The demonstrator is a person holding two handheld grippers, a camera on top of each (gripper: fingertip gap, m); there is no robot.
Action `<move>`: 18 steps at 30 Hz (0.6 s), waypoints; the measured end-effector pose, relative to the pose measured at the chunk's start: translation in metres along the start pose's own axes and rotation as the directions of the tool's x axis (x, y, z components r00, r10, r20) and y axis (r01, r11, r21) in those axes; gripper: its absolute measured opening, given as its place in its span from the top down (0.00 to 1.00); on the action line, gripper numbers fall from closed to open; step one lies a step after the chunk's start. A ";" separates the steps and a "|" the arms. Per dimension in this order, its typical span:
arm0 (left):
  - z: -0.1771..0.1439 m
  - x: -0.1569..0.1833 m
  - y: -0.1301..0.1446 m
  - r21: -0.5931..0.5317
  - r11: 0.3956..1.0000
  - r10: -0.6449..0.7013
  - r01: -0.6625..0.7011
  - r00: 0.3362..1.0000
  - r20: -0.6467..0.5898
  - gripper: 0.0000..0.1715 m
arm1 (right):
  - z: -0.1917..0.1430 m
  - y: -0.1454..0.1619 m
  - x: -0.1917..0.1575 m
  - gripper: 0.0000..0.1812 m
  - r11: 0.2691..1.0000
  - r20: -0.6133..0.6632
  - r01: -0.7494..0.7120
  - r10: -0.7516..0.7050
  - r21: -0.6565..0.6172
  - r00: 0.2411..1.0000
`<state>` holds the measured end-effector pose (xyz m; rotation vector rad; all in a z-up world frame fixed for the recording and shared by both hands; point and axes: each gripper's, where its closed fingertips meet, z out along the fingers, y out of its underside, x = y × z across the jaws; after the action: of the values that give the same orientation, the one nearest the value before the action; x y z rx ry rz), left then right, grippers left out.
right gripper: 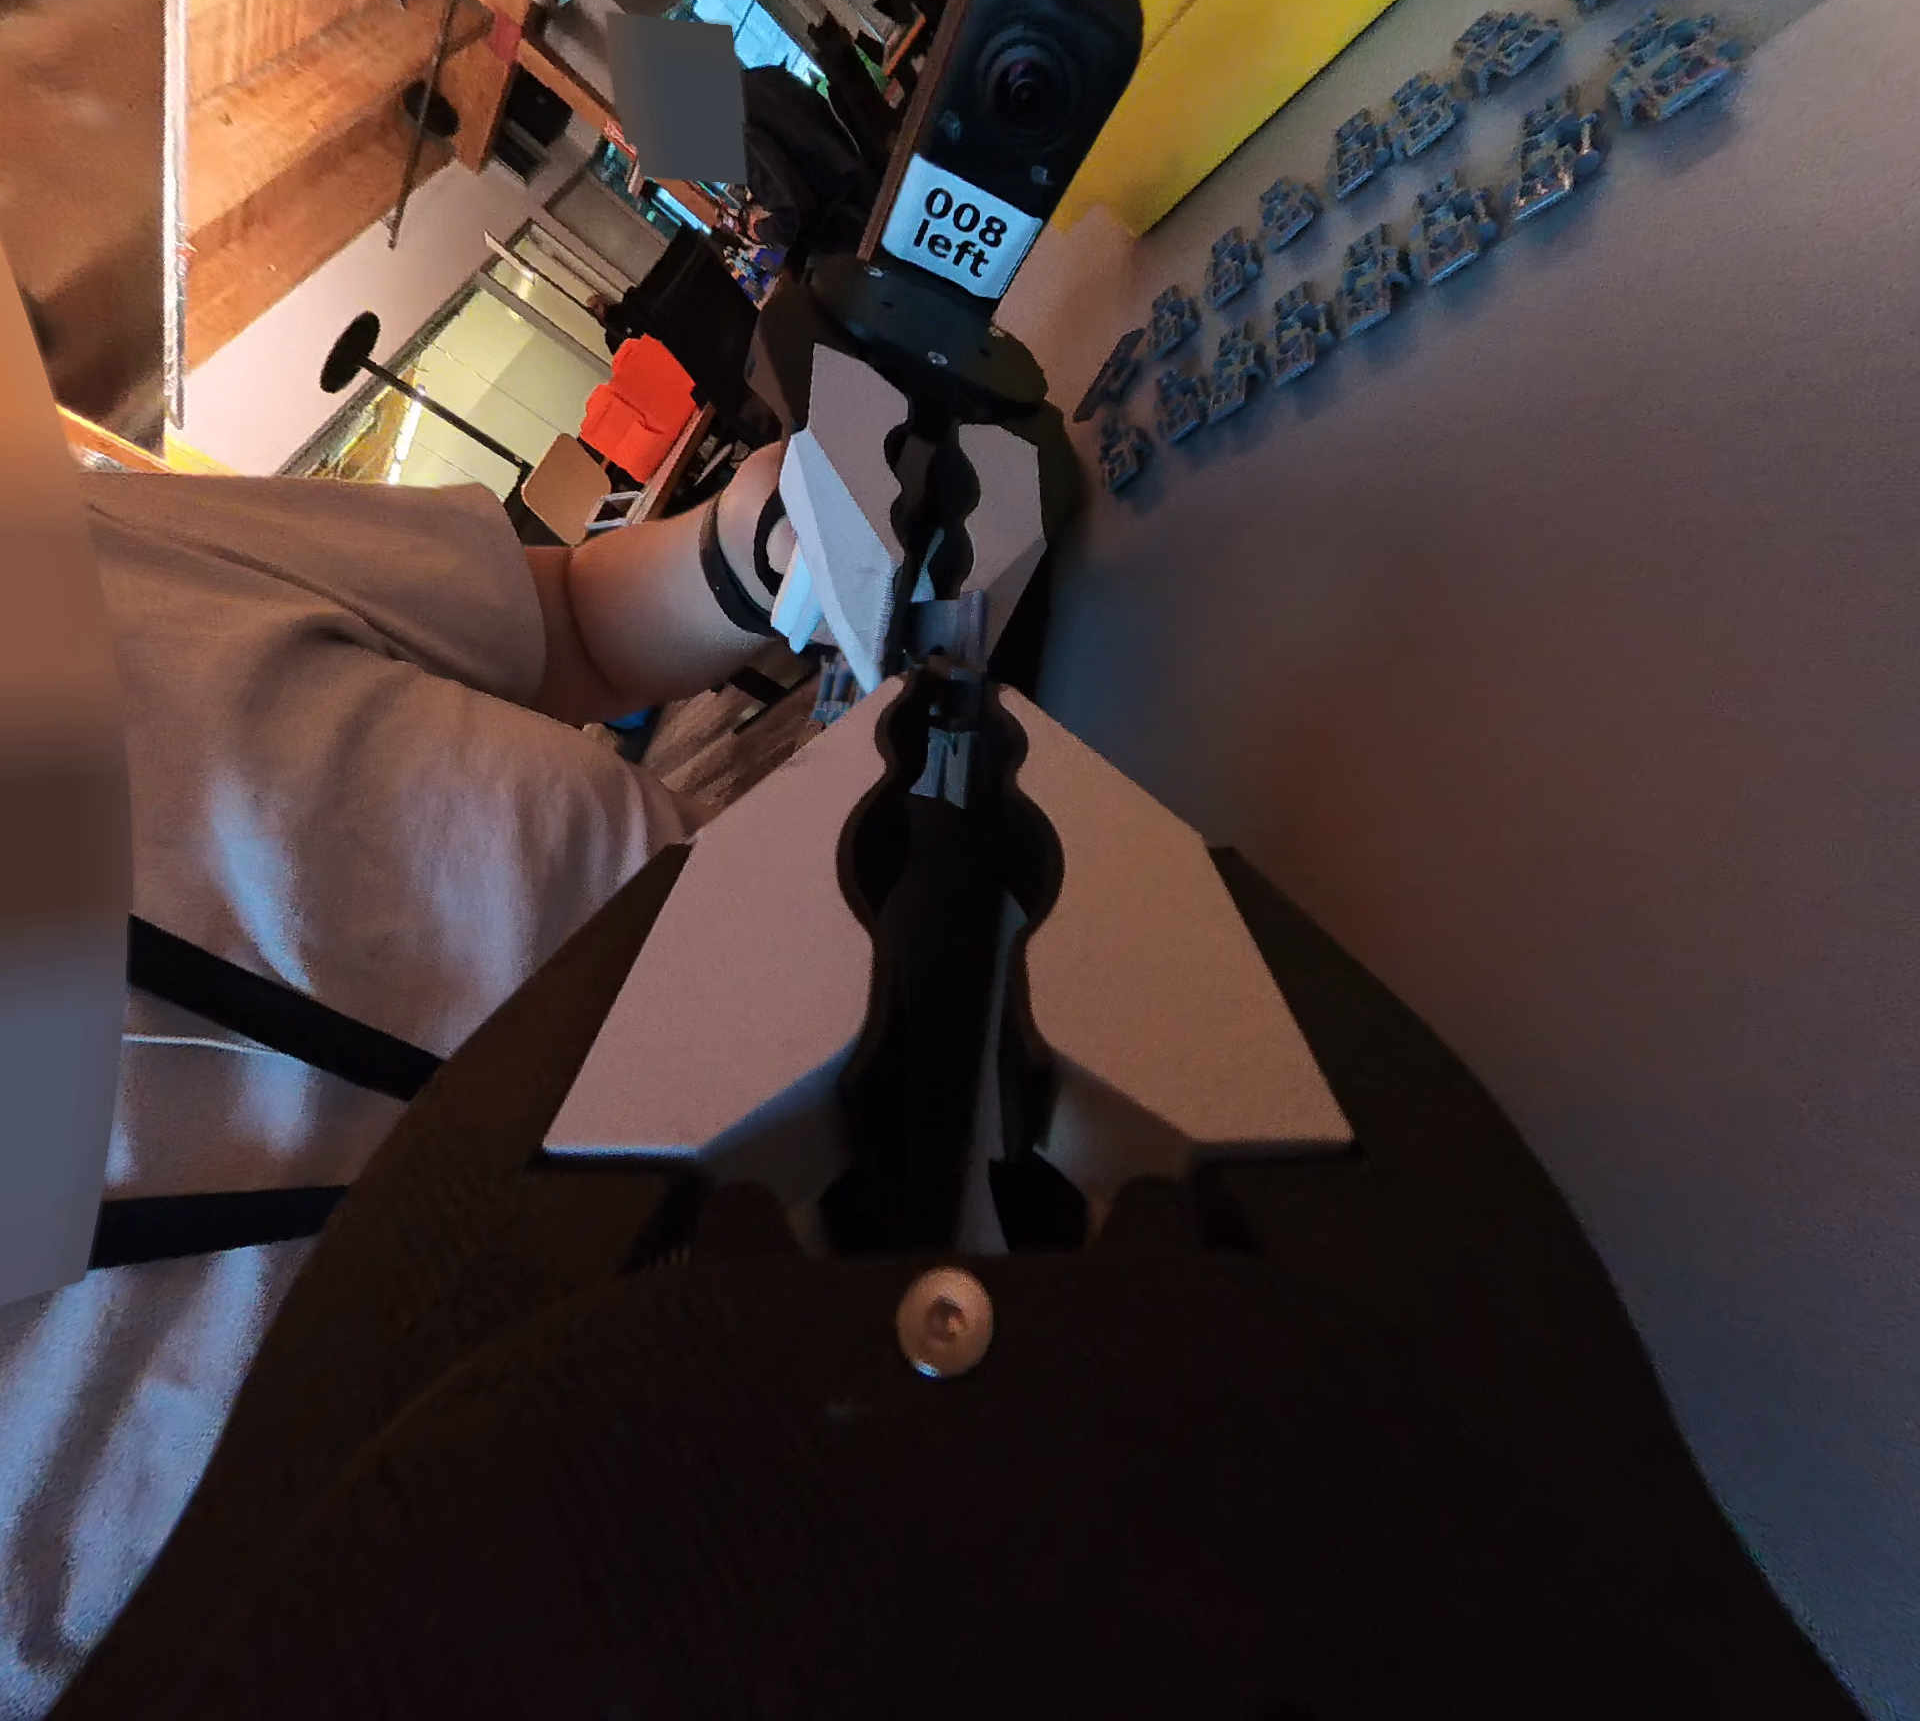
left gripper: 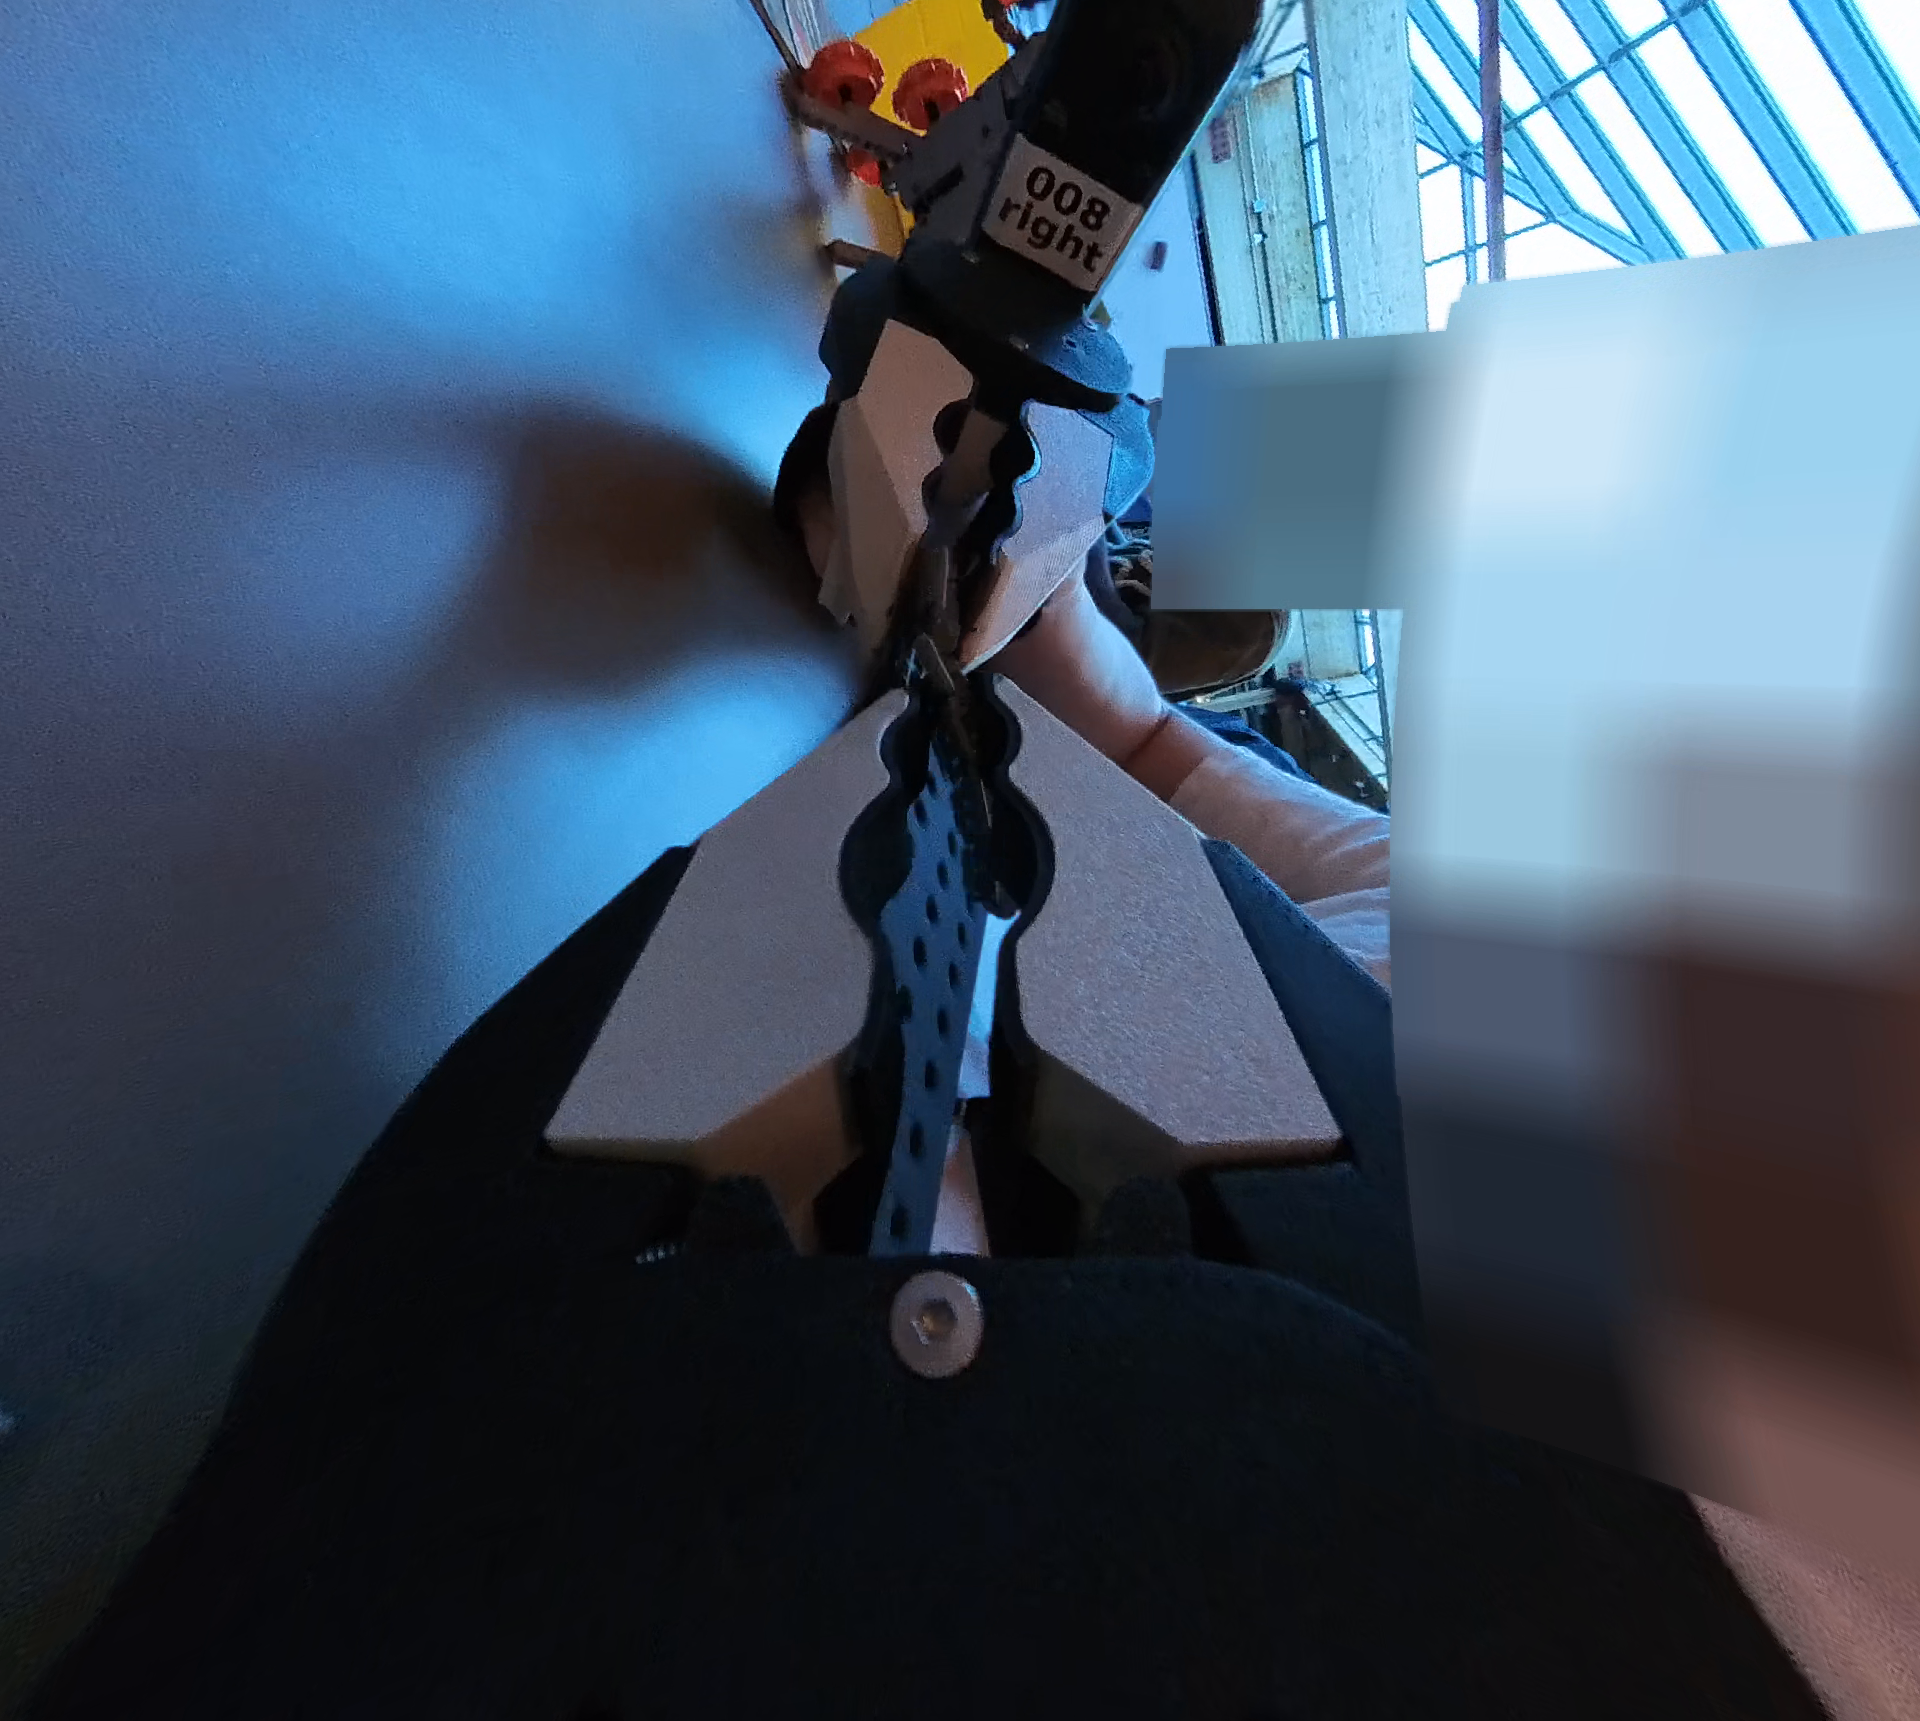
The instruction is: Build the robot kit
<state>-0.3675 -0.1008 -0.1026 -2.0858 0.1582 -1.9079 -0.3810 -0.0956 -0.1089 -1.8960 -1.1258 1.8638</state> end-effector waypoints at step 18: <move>0.000 -0.002 -0.004 0.037 0.998 0.044 -0.045 0.998 0.041 0.97 | -0.011 -0.014 -0.002 0.97 0.992 0.091 -0.101 0.094 0.076 0.991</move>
<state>-0.3683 -0.0961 -0.1031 -2.0768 0.1571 -1.8280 -0.3754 -0.0836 -0.0968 -1.8729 -0.9838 2.0298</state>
